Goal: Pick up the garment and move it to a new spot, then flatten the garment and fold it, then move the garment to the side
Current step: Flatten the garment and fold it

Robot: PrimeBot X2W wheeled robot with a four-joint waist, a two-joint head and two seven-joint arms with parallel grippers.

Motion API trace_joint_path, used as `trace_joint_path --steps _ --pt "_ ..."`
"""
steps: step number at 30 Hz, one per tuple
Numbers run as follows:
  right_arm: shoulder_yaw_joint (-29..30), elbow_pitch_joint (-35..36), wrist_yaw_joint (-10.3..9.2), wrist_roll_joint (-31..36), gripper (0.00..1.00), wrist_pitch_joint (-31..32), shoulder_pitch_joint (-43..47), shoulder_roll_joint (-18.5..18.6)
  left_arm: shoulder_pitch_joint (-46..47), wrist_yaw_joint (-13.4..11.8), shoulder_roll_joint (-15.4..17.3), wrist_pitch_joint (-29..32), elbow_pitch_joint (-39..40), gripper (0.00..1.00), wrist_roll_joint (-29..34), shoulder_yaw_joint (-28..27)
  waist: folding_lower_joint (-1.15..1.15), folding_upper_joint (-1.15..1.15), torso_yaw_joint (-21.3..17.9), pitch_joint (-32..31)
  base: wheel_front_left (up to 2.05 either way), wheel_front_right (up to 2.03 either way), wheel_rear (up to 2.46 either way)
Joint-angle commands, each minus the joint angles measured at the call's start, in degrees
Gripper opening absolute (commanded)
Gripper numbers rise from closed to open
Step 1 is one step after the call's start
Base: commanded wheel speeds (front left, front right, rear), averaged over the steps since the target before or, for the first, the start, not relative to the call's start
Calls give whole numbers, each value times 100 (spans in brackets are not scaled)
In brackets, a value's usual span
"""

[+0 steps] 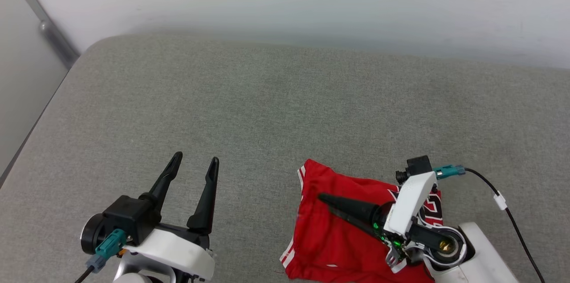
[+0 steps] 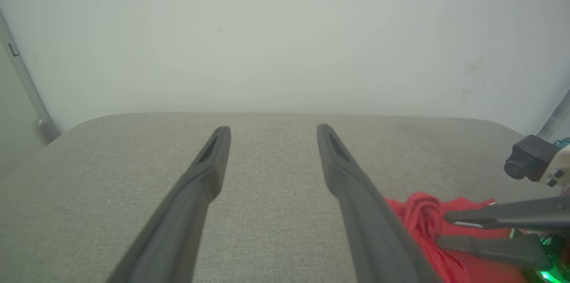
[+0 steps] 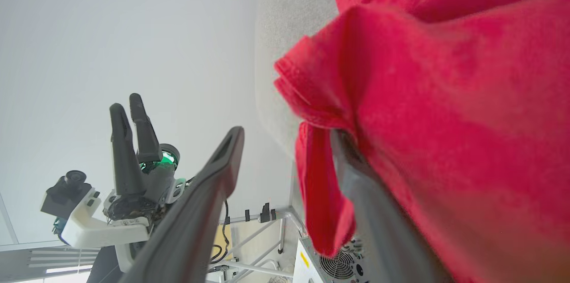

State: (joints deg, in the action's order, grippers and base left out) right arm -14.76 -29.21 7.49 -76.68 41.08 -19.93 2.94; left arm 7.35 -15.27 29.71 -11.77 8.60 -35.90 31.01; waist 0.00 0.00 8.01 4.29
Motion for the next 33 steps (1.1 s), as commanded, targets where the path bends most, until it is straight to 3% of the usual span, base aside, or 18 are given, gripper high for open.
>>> trace_joint_path --steps 1,6,11,14,19,24,28,33 --pt "-74 62 0 45 100 -98 -128 -9 71 21 -27 -40 -42 100 -2 -9 0 0 -18 12 0 0 0" --pt "-272 499 0 485 100 -435 -232 148 71 36 -31 -67 -110 100 -28 -42 0 0 -87 -1 0 0 0" --pt "-557 823 -1 2336 100 -1653 -247 823 -8 -67 -26 -110 -133 100 -32 -99 0 0 -221 -66 0 0 0" --pt "-326 760 -1 3324 100 -2161 -205 911 -85 -174 -47 -153 -197 100 -58 -211 0 0 -339 -110 0 0 0" --pt "375 923 -1 4643 100 -2577 103 965 -162 -291 -72 -206 -280 100 -66 -330 0 0 -518 -205 0 0 0" --pt "1181 1617 -1 5694 100 -3098 634 841 -297 -382 -38 -250 -330 100 -91 -466 0 0 -687 -301 0 0 0" --pt "1598 2291 -1 6222 100 -3685 1099 690 -431 -432 -30 -270 -374 100 -83 -551 0 0 -786 -381 0 0 0" --pt "1665 2944 -1 6479 100 -4069 1643 496 -580 -503 -80 -303 -436 100 -92 -618 0 0 -829 -497 0 0 0"
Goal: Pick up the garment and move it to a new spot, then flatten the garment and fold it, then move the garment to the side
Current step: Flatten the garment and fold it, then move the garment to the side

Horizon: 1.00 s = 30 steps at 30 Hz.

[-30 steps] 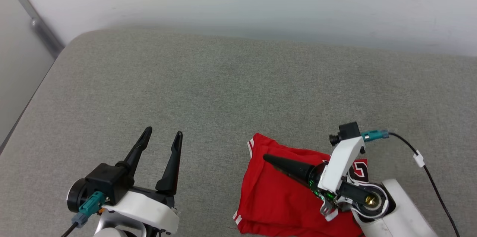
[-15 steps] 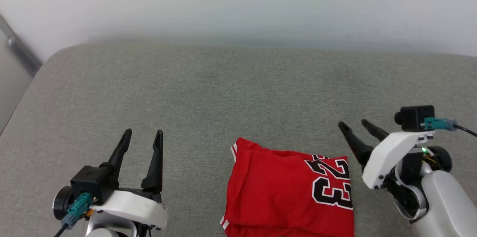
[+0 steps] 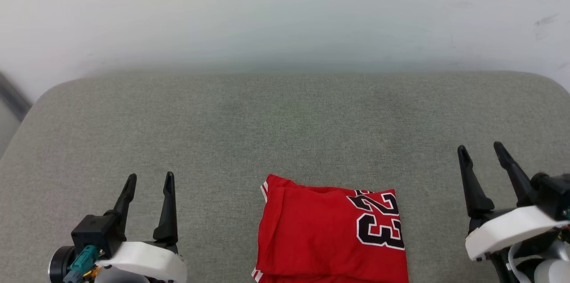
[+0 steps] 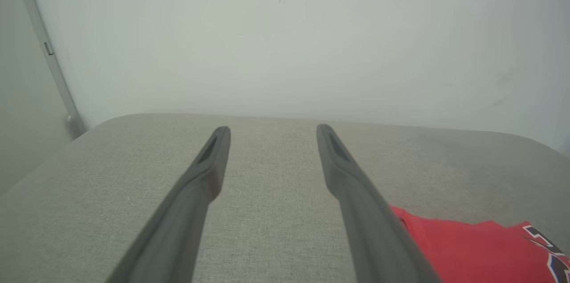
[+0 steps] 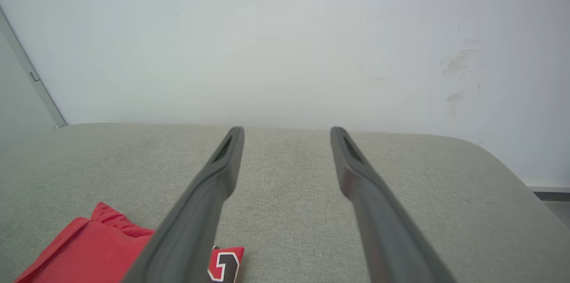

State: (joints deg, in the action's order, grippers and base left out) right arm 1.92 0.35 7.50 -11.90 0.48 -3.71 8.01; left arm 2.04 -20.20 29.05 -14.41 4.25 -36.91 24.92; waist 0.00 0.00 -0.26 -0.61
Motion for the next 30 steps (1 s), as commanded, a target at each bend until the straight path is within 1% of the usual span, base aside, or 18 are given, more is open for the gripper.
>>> trace_joint_path --steps 1,6,13,19,25,30 --pt "-1 86 -2 36 100 -21 147 -54 -74 -4 -20 -46 -13 100 20 -12 0 0 1 -37 0 0 0" --pt "-17 510 -2 101 100 61 707 -231 -257 -48 -30 -45 -98 100 74 8 0 0 -28 -167 0 0 0" --pt "55 917 -2 155 100 303 1186 -377 -453 -10 -71 -49 -205 100 64 129 0 0 -70 -324 0 0 0" --pt "99 1140 -2 173 100 459 1331 -424 -553 24 -84 -61 -287 100 46 84 0 0 -62 -393 0 0 0" --pt "174 1216 -2 112 100 642 1343 -449 -497 61 -102 -70 -326 100 78 59 0 0 -39 -393 0 0 0" --pt "396 1105 -2 -152 100 945 1269 -450 -422 71 -144 -74 -336 100 100 -21 0 0 0 -335 0 0 0"
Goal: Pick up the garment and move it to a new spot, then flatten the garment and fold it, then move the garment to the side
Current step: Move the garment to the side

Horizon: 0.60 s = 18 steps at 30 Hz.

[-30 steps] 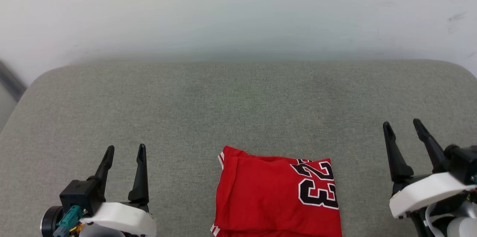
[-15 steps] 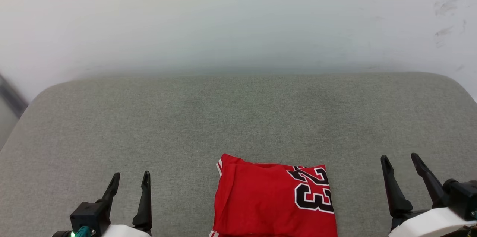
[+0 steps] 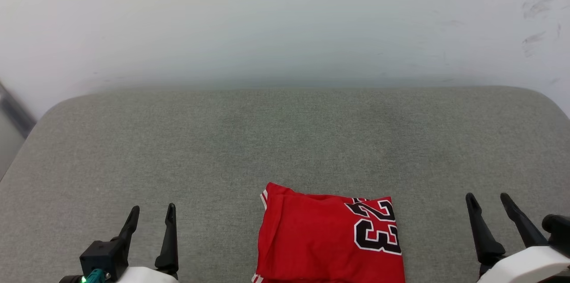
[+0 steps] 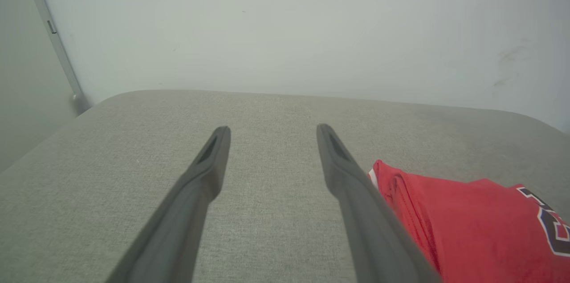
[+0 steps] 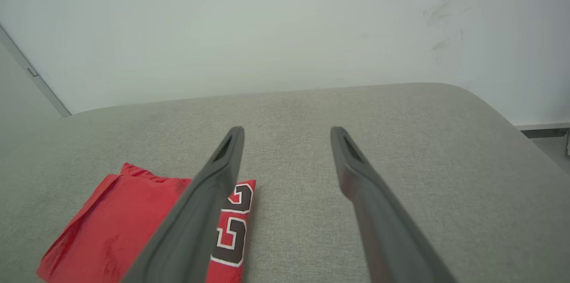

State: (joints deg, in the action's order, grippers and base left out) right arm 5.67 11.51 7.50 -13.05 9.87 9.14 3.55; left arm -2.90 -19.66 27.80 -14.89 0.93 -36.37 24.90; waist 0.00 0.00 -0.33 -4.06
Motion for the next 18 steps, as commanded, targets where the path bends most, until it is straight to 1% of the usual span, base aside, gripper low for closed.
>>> trace_joint_path --steps 1,4,8,12,14,18 --pt "95 -67 -2 -147 100 126 -49 5 81 24 -28 -28 -4 100 48 -42 0 0 22 29 0 0 0" --pt "453 -344 -3 -641 100 561 -185 106 94 44 -72 -33 -10 100 60 -108 0 0 82 74 0 0 0" --pt "1071 -983 -2 -1261 100 1334 -259 357 236 121 -190 -38 39 100 159 -103 0 0 324 160 0 0 0" --pt "1373 -1578 -2 -1826 100 2081 -358 511 331 193 -303 -38 67 100 256 -122 0 0 532 272 0 0 0" --pt "1443 -1821 -1 -2111 100 2422 -430 460 379 237 -352 -38 80 100 295 -135 0 0 618 350 0 0 0" --pt "1406 -2243 -2 -2737 100 2977 -709 210 504 345 -419 -38 86 100 359 -197 0 0 745 591 0 0 0"
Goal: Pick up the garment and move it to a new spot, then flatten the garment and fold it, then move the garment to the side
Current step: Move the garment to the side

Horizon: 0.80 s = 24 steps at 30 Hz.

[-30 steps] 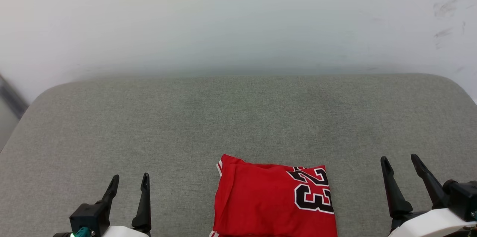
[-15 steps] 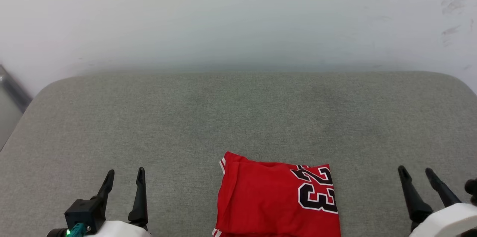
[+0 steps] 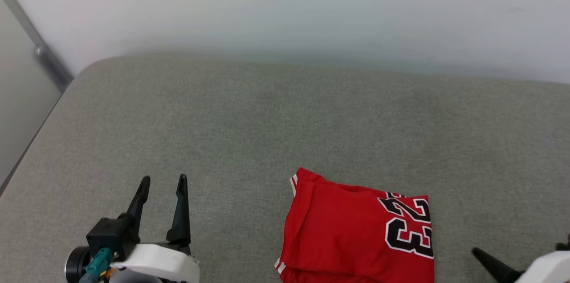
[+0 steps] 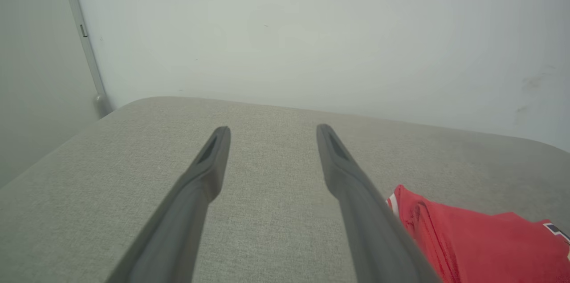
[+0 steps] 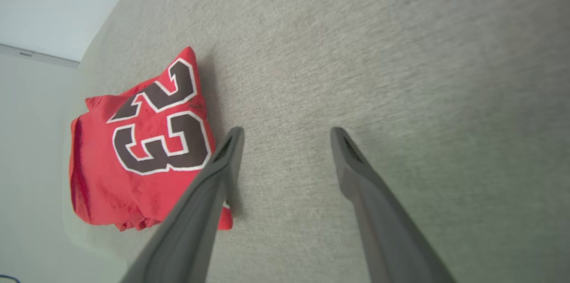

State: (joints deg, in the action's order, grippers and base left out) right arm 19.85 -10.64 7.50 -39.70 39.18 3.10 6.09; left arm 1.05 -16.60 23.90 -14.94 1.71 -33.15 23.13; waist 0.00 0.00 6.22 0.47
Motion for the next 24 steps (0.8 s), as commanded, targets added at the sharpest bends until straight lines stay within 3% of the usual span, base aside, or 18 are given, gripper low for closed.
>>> trace_joint_path --steps 1,6,11,12,13,14,19,24 --pt "-45 -117 -1 -299 100 164 -180 -125 138 60 -41 -34 -1 100 50 -31 0 0 117 202 0 0 0" --pt "-364 -554 -2 -1298 100 496 -606 -298 338 172 -121 -31 -27 100 139 -58 0 0 234 488 0 0 0" --pt "-811 -909 -2 -1866 100 380 -855 -321 431 280 -145 -31 -134 100 177 -112 0 0 277 616 0 0 0" --pt "-905 -965 -2 -1927 49 353 -884 -326 443 292 -153 -31 -155 100 186 -119 0 0 278 622 0 0 0" --pt "-990 -1001 -2 -1963 17 322 -906 -326 456 305 -162 -31 -170 100 201 -127 0 0 280 624 0 0 0" --pt "-1059 -1045 -2 -2020 0 317 -922 -325 455 321 -166 -30 -192 100 205 -135 0 0 278 607 0 0 0" --pt "-1424 -881 -2 -1975 0 107 -1012 -103 392 327 -182 -31 -253 100 213 -167 0 0 224 499 0 0 0" --pt "-2128 -682 -2 -1119 0 -357 -1049 423 264 299 -195 -30 -265 100 230 -179 0 0 -1 296 0 0 0"
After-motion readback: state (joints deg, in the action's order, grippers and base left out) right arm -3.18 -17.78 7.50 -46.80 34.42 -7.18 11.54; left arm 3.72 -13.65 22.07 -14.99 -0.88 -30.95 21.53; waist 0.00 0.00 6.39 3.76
